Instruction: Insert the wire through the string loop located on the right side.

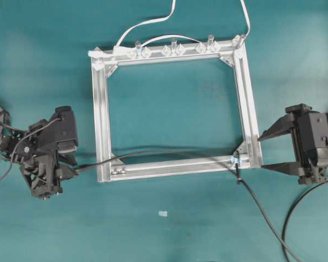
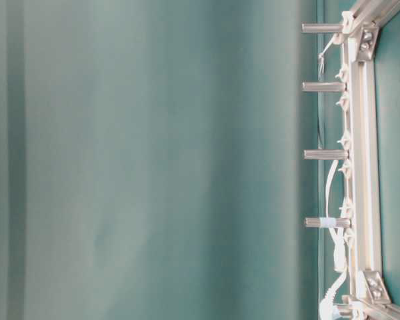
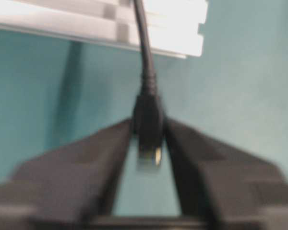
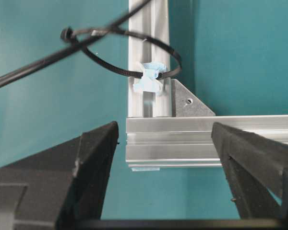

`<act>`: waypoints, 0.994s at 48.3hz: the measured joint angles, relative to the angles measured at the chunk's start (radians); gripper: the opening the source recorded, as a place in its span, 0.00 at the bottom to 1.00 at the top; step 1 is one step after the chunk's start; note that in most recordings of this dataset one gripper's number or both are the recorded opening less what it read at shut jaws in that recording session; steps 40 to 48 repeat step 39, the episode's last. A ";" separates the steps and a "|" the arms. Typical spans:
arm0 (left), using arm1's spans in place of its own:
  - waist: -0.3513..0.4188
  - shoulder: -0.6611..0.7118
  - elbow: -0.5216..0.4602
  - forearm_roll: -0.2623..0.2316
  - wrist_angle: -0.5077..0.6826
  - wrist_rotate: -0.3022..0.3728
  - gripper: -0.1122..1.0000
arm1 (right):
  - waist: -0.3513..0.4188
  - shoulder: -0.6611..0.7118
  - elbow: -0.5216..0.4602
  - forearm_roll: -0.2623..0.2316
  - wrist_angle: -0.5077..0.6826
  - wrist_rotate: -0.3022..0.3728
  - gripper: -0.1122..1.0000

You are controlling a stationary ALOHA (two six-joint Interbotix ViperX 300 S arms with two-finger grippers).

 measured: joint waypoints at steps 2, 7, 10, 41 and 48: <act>0.000 0.000 0.000 0.000 0.000 0.000 0.69 | 0.000 0.000 0.000 0.000 0.000 0.000 0.88; 0.000 0.000 0.002 0.002 0.002 0.000 0.68 | 0.000 -0.002 0.000 0.000 0.000 0.000 0.88; -0.002 0.000 0.002 0.002 0.003 0.002 0.61 | 0.000 -0.002 0.000 0.000 0.000 0.000 0.88; 0.101 -0.129 0.002 0.026 -0.020 0.109 0.63 | -0.003 -0.044 0.000 0.000 -0.086 -0.009 0.88; 0.101 -0.129 0.002 0.026 -0.020 0.109 0.63 | -0.003 -0.044 0.000 0.000 -0.086 -0.009 0.88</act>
